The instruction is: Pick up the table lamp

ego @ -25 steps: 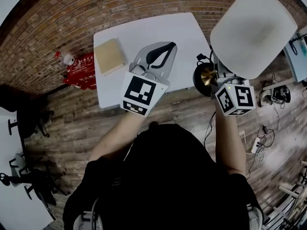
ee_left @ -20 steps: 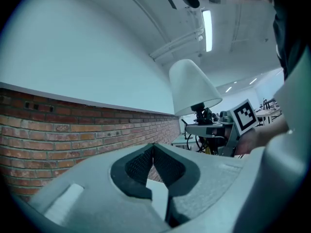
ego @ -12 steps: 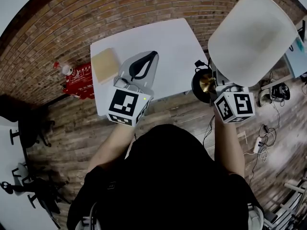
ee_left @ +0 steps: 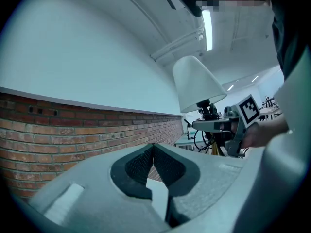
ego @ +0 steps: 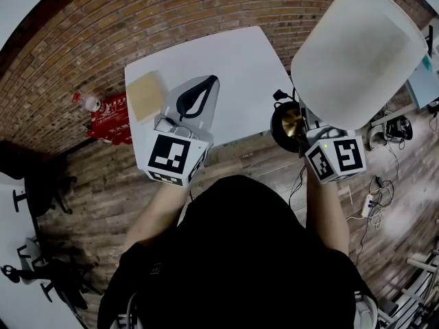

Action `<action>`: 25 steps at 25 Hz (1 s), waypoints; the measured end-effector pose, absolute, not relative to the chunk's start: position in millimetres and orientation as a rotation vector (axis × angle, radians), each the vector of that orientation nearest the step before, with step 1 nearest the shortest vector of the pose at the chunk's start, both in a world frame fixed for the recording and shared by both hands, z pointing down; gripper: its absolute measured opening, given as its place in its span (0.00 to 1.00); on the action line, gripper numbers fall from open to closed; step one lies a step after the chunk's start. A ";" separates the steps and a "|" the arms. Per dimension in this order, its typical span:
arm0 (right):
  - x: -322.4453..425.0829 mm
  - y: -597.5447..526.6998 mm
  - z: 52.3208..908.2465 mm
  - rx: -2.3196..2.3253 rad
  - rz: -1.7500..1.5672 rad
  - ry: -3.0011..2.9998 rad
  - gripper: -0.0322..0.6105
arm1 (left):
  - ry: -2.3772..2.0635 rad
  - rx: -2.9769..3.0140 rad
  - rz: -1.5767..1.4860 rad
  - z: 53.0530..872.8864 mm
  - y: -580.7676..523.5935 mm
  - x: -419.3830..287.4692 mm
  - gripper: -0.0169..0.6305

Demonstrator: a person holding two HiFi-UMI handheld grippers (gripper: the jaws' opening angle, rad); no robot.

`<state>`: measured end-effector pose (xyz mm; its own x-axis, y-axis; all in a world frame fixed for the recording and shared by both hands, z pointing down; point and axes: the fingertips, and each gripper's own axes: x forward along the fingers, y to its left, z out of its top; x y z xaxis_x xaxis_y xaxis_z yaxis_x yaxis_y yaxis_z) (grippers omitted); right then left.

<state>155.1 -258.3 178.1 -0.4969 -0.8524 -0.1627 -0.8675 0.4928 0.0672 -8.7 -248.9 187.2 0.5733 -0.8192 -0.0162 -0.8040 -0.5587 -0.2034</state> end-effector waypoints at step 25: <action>126.3 -247.6 165.6 -1.360 0.152 2.700 0.11 | 1.313 -2.617 -0.099 185.2 -247.8 -0.3 0.04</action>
<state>126.3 -247.6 165.6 -0.5909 -0.7932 -0.1472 -0.8048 0.5924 0.0380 -0.3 -247.8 185.2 0.6003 -0.7990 -0.0347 -0.7848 -0.5802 -0.2177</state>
